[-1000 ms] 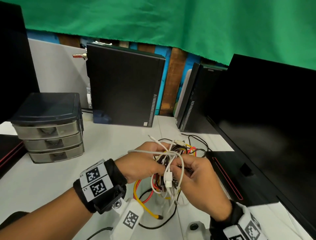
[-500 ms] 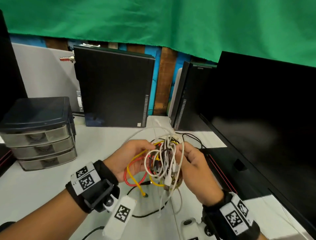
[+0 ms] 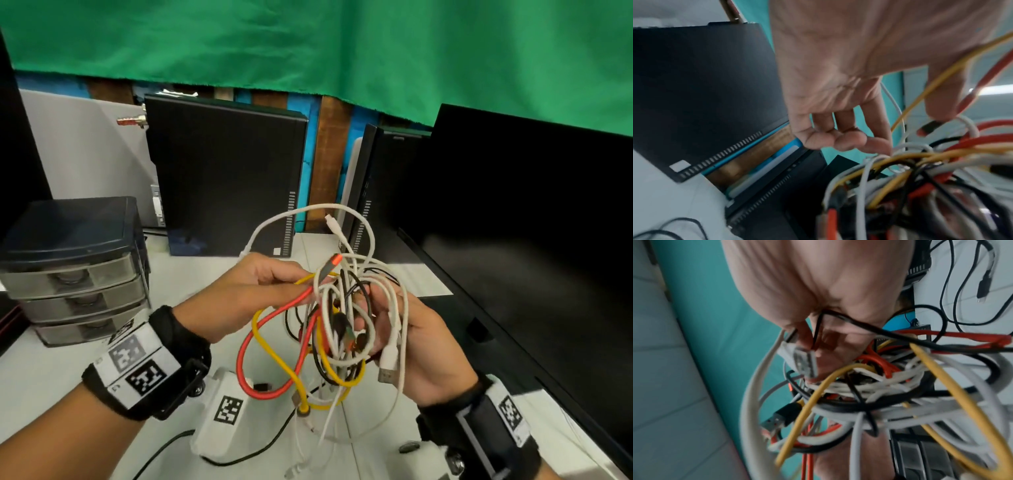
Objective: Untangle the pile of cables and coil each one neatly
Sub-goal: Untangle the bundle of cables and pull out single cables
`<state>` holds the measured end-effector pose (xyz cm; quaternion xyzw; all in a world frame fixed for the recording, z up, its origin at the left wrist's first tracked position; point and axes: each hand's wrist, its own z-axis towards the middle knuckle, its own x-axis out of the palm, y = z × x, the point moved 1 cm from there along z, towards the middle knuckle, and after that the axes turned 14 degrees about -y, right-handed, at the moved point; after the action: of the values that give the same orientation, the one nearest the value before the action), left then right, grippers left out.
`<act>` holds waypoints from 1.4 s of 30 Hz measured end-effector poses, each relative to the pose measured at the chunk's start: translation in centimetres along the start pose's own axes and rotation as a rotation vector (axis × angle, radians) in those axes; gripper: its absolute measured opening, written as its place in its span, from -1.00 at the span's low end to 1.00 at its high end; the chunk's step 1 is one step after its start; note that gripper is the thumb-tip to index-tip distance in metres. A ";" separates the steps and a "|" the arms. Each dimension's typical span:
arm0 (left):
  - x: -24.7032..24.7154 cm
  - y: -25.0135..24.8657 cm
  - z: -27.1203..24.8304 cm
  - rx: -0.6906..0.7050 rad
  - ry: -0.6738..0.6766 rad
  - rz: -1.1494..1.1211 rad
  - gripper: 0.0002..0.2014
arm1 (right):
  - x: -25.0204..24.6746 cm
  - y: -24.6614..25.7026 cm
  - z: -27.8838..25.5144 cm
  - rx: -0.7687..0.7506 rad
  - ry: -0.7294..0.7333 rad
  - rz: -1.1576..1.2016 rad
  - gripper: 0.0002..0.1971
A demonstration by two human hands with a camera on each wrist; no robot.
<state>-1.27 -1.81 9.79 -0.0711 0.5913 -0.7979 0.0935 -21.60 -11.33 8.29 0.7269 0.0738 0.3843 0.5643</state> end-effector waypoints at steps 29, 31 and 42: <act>4.7 1.9 -0.5 -0.047 -0.262 0.011 -0.67 | -1.9 -3.2 2.2 0.173 -0.083 -0.019 -0.11; 5.0 1.8 -0.6 -0.068 -0.246 0.006 -0.64 | -2.4 -3.3 2.4 0.142 -0.071 -0.031 -0.19; 5.3 2.2 -0.8 -0.271 -0.296 -0.201 -0.61 | -2.1 -3.7 2.2 0.201 -0.109 0.010 -0.18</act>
<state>-6.47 -2.90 7.41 -0.2581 0.6628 -0.6973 0.0888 -20.42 -12.80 3.88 0.8000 0.0776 0.3375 0.4899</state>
